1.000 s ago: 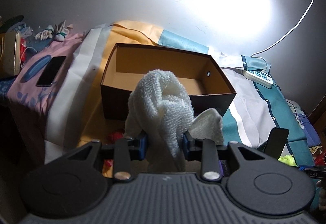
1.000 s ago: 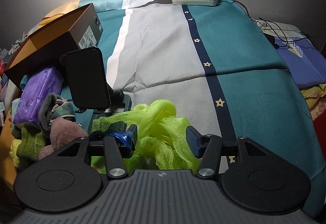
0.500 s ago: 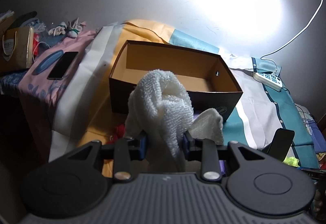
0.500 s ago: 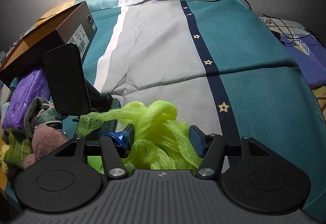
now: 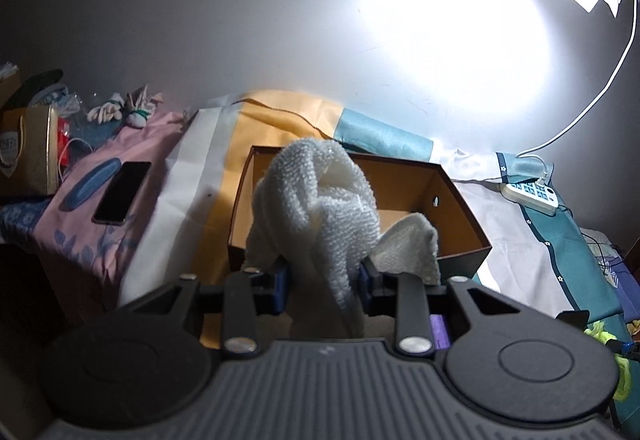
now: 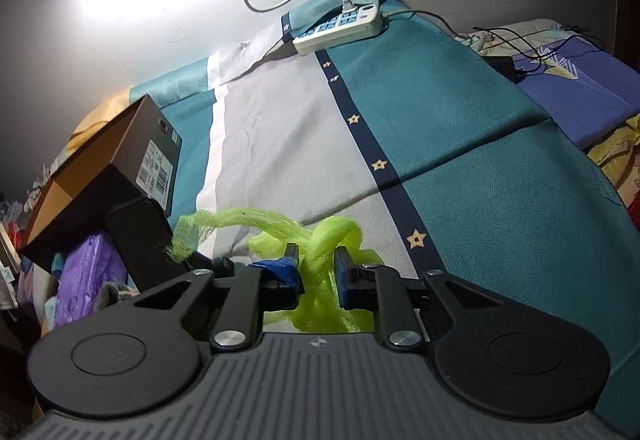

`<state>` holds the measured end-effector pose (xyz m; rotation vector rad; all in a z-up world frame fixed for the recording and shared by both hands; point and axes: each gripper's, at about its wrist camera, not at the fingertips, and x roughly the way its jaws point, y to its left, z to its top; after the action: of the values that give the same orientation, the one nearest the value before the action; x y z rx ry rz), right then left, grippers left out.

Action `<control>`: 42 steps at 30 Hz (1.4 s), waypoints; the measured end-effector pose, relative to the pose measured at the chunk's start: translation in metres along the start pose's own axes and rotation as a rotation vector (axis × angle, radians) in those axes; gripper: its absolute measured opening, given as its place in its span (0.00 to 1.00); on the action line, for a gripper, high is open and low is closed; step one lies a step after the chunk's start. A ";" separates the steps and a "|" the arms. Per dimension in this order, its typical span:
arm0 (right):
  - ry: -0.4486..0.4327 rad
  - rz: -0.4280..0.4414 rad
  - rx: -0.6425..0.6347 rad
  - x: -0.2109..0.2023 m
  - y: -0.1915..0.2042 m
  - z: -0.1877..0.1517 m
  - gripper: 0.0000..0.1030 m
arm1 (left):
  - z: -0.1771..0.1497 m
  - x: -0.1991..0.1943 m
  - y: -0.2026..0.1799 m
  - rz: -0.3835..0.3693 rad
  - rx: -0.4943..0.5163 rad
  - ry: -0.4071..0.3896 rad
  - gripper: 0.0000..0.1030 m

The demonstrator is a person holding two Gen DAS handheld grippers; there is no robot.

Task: Organize soft objects
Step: 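Lower the towel and puff into the shoebox and open both grippers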

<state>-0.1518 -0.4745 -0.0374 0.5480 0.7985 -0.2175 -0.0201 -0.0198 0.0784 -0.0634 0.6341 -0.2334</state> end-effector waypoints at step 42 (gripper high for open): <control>0.115 0.082 -0.367 0.235 0.325 0.126 0.00 | 0.070 0.251 0.039 0.052 0.138 0.255 0.33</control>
<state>0.2119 -0.2654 -0.0124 0.2474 0.9009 0.0383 0.2248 -0.0421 -0.0153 0.1171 0.8710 -0.2365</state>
